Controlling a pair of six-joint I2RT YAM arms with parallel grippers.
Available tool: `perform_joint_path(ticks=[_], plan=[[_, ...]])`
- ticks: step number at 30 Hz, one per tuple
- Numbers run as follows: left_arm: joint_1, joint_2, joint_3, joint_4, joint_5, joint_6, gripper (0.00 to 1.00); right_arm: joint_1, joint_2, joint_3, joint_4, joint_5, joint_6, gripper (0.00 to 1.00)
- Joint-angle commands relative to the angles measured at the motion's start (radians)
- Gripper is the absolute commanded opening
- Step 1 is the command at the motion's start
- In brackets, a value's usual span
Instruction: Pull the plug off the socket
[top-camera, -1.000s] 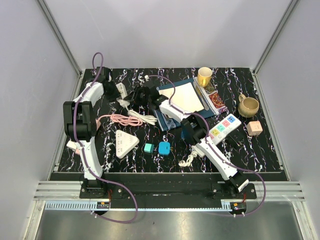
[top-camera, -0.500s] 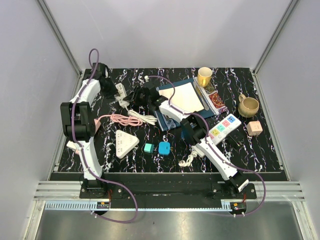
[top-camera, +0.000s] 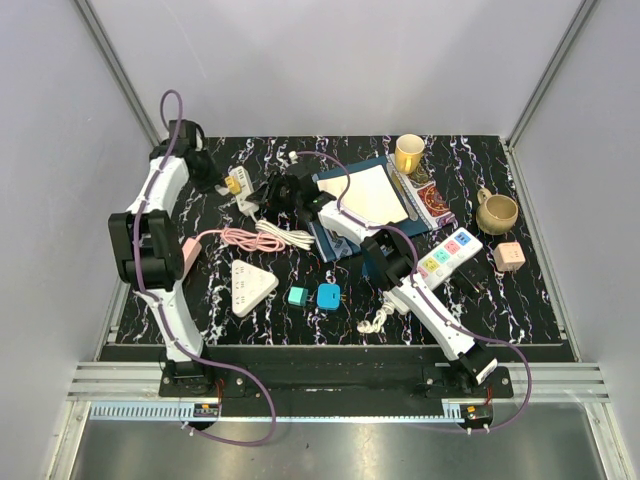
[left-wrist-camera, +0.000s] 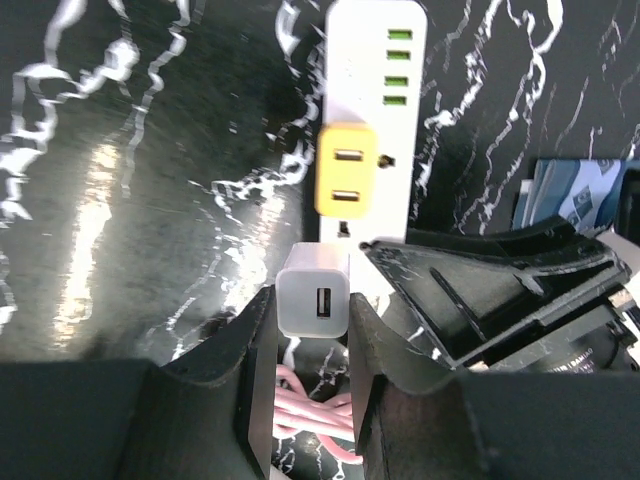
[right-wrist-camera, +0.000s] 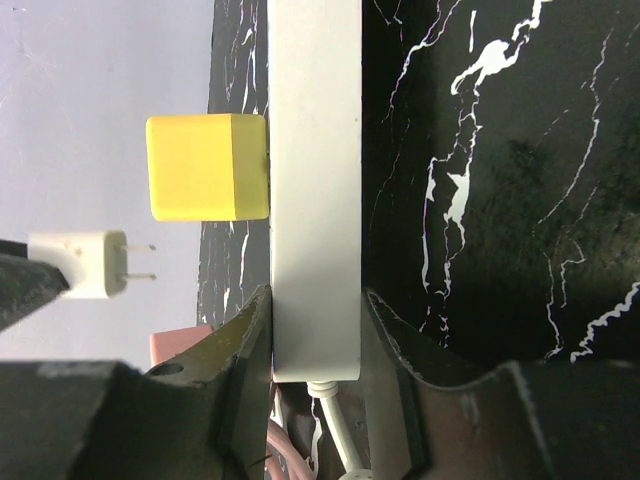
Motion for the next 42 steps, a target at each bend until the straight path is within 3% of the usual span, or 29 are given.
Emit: perform_joint_path(ticks=[1,9,19,24,28,31,42], plan=[[0.074,-0.040,0.038,0.009,-0.060,0.019,0.00,-0.002,-0.008,-0.038,-0.112,0.077,-0.079,0.02],[0.151,0.061,0.074,0.005,-0.034,0.039,0.04,-0.008,-0.003,-0.049,-0.081,0.053,-0.068,0.04],[0.160,0.165,0.097,0.034,0.020,0.050,0.13,-0.015,-0.002,-0.066,-0.059,0.036,-0.048,0.04],[0.163,0.187,0.095,0.047,0.043,0.056,0.35,-0.015,0.001,-0.068,-0.058,0.026,-0.044,0.04],[0.162,0.193,0.101,0.047,0.053,0.053,0.58,-0.013,0.000,-0.069,-0.058,0.026,-0.044,0.05],[0.162,0.185,0.104,0.047,0.067,0.056,0.69,-0.015,0.000,-0.069,-0.058,0.026,-0.042,0.04],[0.144,0.075,0.071,0.118,0.153,0.084,0.77,-0.013,0.001,-0.071,-0.056,0.023,-0.041,0.05]])
